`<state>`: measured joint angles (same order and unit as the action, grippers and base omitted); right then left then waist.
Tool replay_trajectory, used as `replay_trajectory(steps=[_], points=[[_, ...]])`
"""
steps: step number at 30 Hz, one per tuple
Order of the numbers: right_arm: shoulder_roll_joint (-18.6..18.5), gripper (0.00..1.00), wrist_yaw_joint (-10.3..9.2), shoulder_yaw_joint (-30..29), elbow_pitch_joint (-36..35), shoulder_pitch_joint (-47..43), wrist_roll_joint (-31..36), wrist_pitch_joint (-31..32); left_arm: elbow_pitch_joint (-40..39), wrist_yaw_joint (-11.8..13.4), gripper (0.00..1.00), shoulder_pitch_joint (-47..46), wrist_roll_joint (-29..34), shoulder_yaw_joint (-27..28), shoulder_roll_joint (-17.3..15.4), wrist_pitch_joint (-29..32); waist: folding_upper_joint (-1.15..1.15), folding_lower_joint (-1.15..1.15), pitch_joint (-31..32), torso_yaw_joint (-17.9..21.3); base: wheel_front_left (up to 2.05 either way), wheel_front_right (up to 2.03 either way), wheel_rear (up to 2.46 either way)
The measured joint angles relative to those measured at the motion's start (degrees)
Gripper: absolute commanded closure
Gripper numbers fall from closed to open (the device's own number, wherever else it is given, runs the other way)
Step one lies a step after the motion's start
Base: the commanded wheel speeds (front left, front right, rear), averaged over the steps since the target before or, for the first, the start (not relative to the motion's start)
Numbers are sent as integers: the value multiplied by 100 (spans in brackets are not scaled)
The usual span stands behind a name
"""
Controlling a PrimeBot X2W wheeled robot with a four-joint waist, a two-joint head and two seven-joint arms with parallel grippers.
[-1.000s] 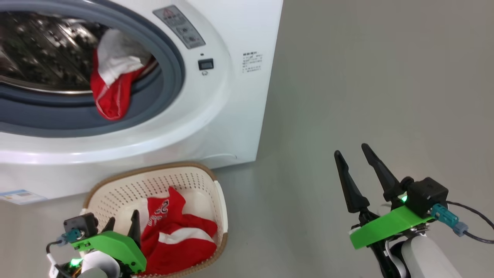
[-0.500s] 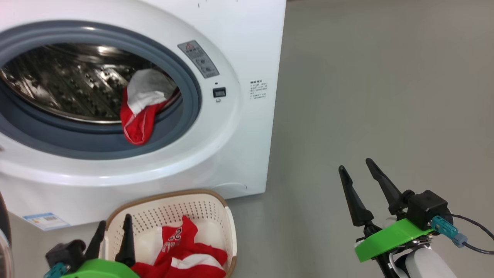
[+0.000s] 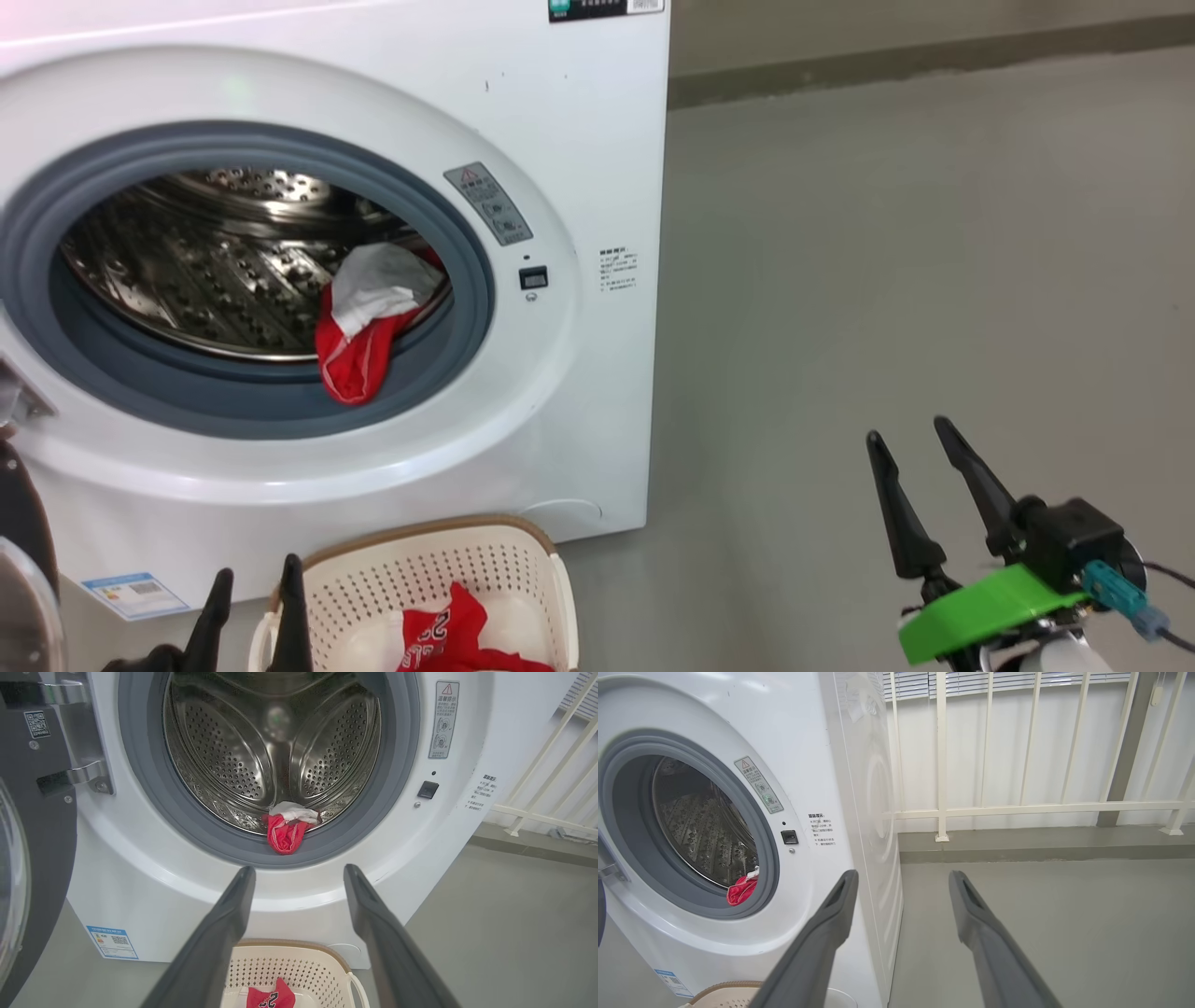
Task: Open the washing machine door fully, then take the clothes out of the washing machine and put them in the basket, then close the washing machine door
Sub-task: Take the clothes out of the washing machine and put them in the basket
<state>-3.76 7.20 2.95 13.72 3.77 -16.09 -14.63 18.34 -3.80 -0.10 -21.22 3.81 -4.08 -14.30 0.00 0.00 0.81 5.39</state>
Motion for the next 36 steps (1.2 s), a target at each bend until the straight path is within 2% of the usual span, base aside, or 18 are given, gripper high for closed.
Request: replay_trajectory(steps=[3,13,36], points=[[18,0,0,-81,-68,-211,4,0,-285,81,0,213,87,27,3,0,0,0,120,-18,0,0,0],[46,0,0,-222,-293,-599,13,0,-905,80,0,711,320,121,-9,0,0,0,343,-116,0,0,0],[-22,0,0,-188,-330,-737,8,0,-1161,88,0,968,371,81,33,0,0,0,433,-150,0,0,0]])
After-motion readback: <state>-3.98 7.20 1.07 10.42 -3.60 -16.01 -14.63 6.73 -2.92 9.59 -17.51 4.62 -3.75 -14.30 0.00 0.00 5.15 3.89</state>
